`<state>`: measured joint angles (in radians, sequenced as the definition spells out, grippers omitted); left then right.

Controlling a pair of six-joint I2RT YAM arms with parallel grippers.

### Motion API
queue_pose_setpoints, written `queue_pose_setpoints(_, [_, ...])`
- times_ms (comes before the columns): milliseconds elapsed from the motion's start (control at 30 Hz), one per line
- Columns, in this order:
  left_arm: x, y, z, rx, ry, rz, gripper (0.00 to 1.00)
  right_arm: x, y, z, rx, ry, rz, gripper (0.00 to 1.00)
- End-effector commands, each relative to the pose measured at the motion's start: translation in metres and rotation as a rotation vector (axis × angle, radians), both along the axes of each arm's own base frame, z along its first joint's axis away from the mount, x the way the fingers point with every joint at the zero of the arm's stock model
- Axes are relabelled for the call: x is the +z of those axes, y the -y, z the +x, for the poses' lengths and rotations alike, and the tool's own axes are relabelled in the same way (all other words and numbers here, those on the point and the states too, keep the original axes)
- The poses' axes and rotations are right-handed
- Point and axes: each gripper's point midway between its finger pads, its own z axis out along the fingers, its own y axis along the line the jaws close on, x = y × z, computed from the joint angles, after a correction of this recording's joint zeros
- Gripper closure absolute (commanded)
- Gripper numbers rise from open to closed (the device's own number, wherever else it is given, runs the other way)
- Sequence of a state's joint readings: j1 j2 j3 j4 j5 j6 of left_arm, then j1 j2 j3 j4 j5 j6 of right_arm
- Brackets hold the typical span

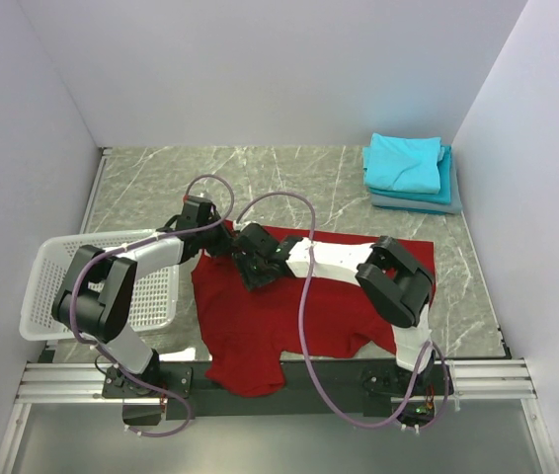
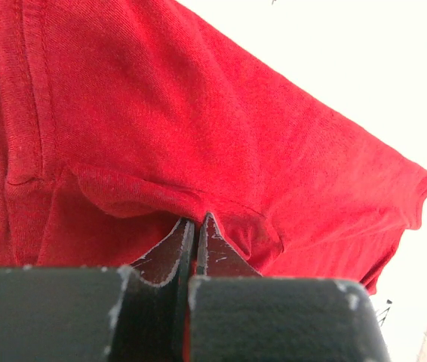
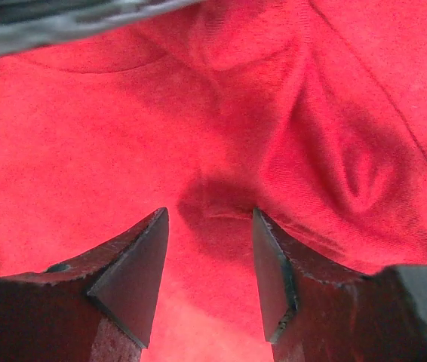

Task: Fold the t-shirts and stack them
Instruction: Fold the tshirt

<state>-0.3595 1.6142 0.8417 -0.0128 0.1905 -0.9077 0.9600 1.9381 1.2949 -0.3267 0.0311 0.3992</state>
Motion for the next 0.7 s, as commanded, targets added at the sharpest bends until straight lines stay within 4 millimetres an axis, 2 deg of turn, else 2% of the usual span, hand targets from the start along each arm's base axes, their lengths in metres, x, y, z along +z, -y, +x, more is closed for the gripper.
queue_pose_setpoints(0, [0.007, 0.004, 0.004, -0.004, 0.029, -0.031, 1.00, 0.003, -0.003, 0.012, -0.044, 0.042, -0.012, 0.46])
queue_pose_setpoints(233, [0.007, 0.002, 0.000, -0.002, 0.027, -0.031, 1.00, -0.010, -0.001, 0.012, -0.073, 0.032, -0.037, 0.59])
queue_pose_setpoints(300, [0.007, 0.000, -0.001, 0.005, 0.028, -0.028, 1.00, -0.010, 0.002, 0.014, -0.088, 0.042, -0.050, 0.68])
queue_pose_setpoints(433, [0.008, 0.000, -0.004, 0.000, 0.024, -0.029, 1.00, 0.002, 0.003, 0.014, -0.098, 0.058, -0.034, 0.96])
queue_pose_setpoints(667, [0.020, -0.003, -0.012, 0.006, 0.046, -0.038, 1.00, 0.042, 0.006, 0.007, -0.085, 0.083, 0.037, 0.98])
